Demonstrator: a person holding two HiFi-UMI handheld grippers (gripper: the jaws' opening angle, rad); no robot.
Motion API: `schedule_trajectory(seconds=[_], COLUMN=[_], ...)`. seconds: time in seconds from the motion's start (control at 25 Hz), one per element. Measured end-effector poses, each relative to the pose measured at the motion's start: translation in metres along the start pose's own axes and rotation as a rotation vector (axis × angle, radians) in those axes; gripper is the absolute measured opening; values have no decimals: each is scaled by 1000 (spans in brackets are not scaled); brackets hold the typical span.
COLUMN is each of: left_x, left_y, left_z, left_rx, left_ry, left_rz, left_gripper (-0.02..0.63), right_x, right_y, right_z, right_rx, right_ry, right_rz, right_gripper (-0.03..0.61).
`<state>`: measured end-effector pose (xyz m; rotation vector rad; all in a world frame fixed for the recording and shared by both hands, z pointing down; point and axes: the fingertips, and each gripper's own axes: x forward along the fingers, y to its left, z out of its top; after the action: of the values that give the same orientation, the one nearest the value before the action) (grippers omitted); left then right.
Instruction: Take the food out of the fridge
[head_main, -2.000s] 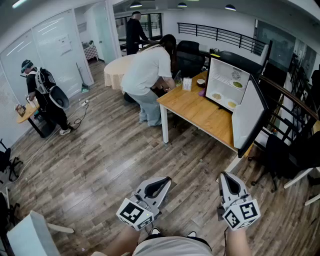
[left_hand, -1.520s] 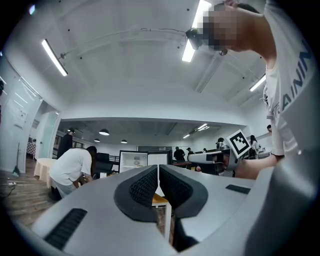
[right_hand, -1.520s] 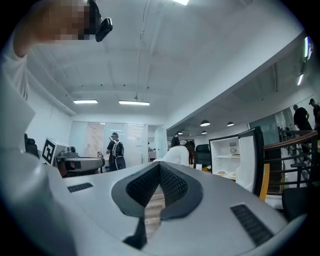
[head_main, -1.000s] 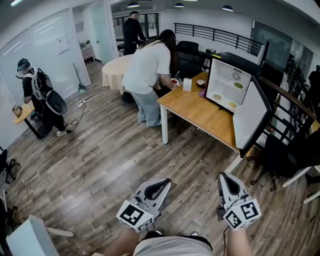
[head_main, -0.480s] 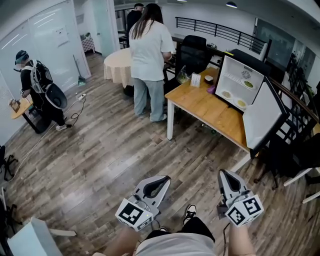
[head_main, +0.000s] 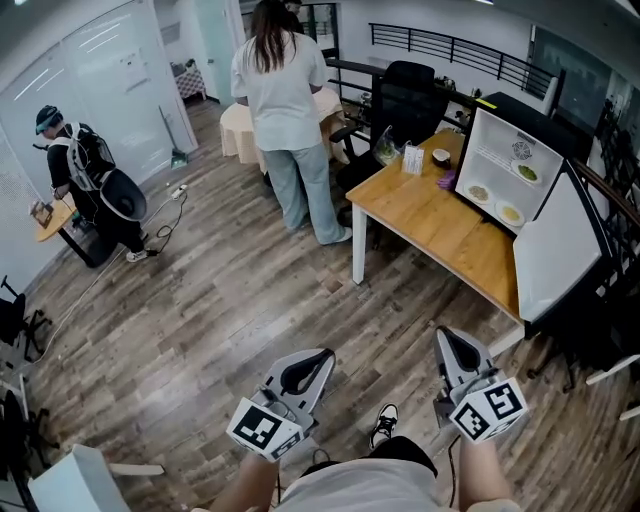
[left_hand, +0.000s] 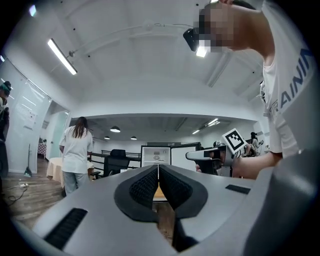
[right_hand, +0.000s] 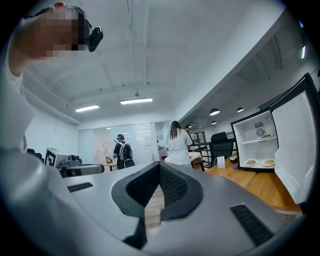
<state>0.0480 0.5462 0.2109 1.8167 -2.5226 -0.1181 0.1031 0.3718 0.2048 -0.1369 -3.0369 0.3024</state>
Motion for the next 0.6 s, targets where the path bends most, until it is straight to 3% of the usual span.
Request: schedule_trajectory(seconds=[0.32, 0.6], left_x=[116, 209], left_y=[27, 34], left_z=[6, 6], left_rx=[6, 31], left_ry=[25, 24], left_rz=[3, 13], left_gripper=[14, 14], right_x=[50, 76], right_y=[-103, -184], right_z=[19, 27], right_rx=[23, -18], right_ry=[3, 12], right_rz=[8, -18], right_gripper=[18, 20])
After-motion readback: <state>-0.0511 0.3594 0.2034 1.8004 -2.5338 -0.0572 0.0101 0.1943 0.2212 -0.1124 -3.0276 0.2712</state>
